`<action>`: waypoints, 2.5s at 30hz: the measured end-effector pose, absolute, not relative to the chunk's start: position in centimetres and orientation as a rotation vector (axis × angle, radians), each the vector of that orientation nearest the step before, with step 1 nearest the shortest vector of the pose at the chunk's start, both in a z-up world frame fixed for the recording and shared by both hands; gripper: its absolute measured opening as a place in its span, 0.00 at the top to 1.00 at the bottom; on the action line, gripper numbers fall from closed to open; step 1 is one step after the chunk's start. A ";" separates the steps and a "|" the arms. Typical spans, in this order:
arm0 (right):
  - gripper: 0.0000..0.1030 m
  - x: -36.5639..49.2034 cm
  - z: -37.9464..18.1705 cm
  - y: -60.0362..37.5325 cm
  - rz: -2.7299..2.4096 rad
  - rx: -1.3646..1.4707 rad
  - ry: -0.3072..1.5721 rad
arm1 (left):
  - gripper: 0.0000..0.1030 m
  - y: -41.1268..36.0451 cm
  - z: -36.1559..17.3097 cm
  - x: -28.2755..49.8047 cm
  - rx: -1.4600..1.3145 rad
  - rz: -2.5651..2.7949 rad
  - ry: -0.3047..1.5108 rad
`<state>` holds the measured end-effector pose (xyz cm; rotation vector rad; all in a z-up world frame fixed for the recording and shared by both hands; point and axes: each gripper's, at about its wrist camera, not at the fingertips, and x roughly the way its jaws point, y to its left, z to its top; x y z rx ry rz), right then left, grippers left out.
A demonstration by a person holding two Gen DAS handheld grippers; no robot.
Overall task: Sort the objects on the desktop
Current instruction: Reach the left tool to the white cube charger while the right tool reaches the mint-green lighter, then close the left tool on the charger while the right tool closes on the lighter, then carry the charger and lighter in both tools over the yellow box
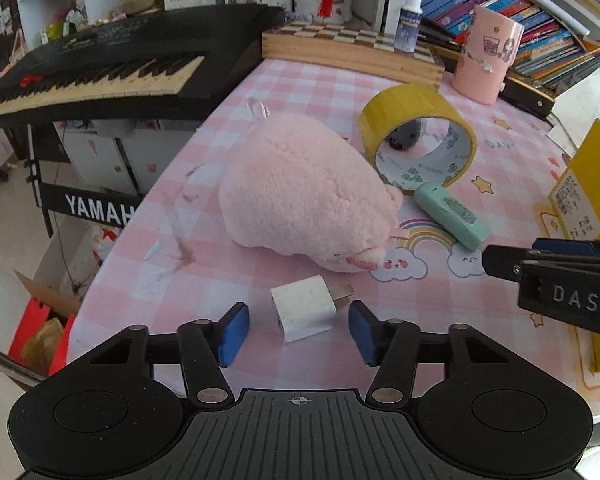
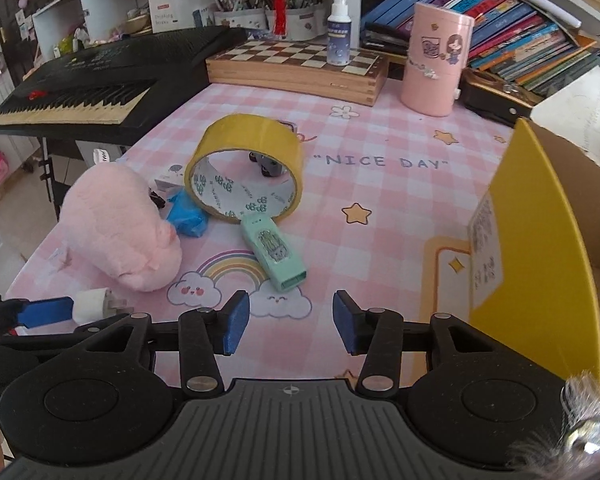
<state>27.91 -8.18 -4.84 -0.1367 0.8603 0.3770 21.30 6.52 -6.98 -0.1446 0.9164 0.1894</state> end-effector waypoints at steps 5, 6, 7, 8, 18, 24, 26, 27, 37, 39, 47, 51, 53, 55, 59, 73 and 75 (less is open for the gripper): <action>0.53 29.8 -5.7 -7.0 0.383 -0.168 0.850 | 0.66 6.5 -7.0 21.5 -0.123 0.185 0.900; 0.53 30.2 -6.0 -6.7 0.380 -0.177 0.850 | 0.66 6.6 -6.9 21.6 -0.125 0.182 0.903; 0.53 30.6 -6.3 -6.4 0.376 -0.187 0.855 | 0.66 6.7 -6.9 21.6 -0.125 0.180 0.908; 0.53 31.0 -6.6 -6.1 0.376 -0.194 0.857 | 0.66 6.8 -6.8 21.6 -0.124 0.180 0.912; 0.69 32.8 -7.6 -4.7 0.443 -0.197 0.854 | 0.66 7.9 -5.9 20.9 -0.146 0.202 0.911; 0.78 31.5 -6.9 -5.6 0.465 -0.159 0.879 | 0.66 7.9 -5.1 20.2 -0.155 0.185 0.881; 0.78 30.6 -6.1 -6.3 0.461 -0.141 0.866 | 0.66 7.9 -4.7 19.7 -0.157 0.173 0.868; 0.78 30.0 -5.6 -6.6 0.459 -0.133 0.856 | 0.66 7.8 -4.4 19.5 -0.158 0.166 0.859; 0.78 23.3 -0.4 -9.9 0.434 -0.051 0.749 | 0.66 7.0 -0.5 15.4 -0.191 0.077 0.739; 0.78 21.7 0.3 -10.5 0.427 -0.044 0.739 | 0.66 6.8 0.2 14.3 -0.190 0.059 0.716; 0.78 15.5 0.3 -11.6 0.374 -0.022 0.758 | 0.66 5.9 0.6 9.6 -0.165 0.002 0.704; 0.78 12.3 0.2 -11.6 0.364 -0.004 0.758 | 0.66 6.0 0.6 7.0 -0.157 -0.013 0.712; 0.78 10.8 0.1 -11.8 0.351 0.013 0.756 | 0.66 5.8 0.8 5.9 -0.141 -0.029 0.711; 0.78 9.3 0.0 -12.2 0.328 0.032 0.752 | 0.66 5.5 0.9 4.9 -0.124 -0.052 0.707; 0.78 6.3 -0.3 -13.5 0.259 0.072 0.750 | 0.66 4.4 0.9 3.0 -0.088 -0.114 0.712; 0.78 -0.1 -0.1 -17.8 0.060 0.163 0.729 | 0.66 0.5 1.4 -0.2 0.009 -0.305 0.678; 0.78 -0.5 -0.1 -18.4 0.036 0.174 0.727 | 0.66 0.0 1.4 -0.1 0.018 -0.330 0.676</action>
